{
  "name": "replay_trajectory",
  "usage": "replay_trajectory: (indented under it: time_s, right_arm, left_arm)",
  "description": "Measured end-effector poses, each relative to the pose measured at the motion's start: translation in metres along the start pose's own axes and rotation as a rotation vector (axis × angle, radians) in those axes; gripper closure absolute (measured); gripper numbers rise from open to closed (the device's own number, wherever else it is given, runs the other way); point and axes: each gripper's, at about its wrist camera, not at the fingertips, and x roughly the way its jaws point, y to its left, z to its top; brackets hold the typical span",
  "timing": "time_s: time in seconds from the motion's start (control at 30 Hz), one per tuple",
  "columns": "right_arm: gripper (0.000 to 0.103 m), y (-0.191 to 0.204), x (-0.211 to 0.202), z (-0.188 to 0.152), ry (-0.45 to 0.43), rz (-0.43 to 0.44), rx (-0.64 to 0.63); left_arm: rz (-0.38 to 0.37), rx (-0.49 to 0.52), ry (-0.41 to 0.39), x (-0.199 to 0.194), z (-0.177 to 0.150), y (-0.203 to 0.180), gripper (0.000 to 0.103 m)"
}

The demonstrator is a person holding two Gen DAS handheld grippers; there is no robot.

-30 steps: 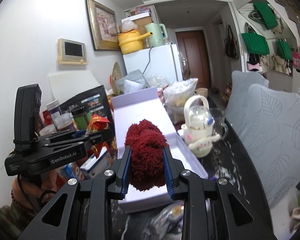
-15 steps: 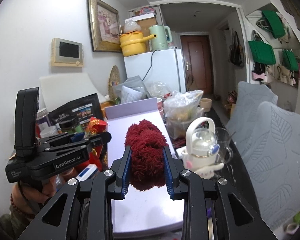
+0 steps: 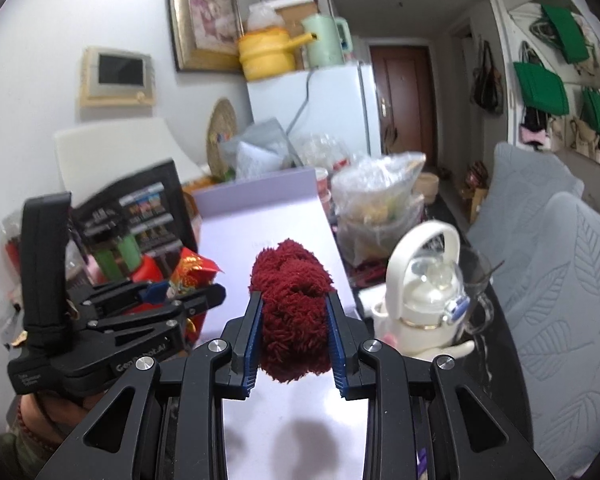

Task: Organize soft objects
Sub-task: 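Carry both items into the lavender box and open both tools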

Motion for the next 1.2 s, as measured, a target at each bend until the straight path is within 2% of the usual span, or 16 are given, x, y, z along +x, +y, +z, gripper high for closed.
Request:
replay_trajectory:
  time_s: [0.57, 0.8, 1.07, 1.13, 1.2]
  right_arm:
    - [0.074, -0.013, 0.059, -0.023, 0.194, -0.022, 0.017]
    - [0.074, -0.016, 0.075, -0.030, 0.248, -0.028, 0.026]
    - [0.069, -0.021, 0.085, -0.033, 0.287, -0.043, 0.047]
    - [0.068, -0.022, 0.086, -0.034, 0.296, -0.050, 0.050]
    - [0.062, -0.022, 0.086, -0.034, 0.301, -0.059, 0.049]
  left_arm:
    - [0.043, -0.011, 0.194, 0.063, -0.024, 0.002, 0.073]
    - [0.063, -0.003, 0.234, 0.074, -0.030, -0.001, 0.073]
    - [0.094, -0.024, 0.332, 0.092, -0.035, 0.003, 0.073]
    - [0.117, -0.021, 0.344, 0.094, -0.036, 0.004, 0.072]
    - [0.135, -0.019, 0.361, 0.098, -0.037, 0.005, 0.062]
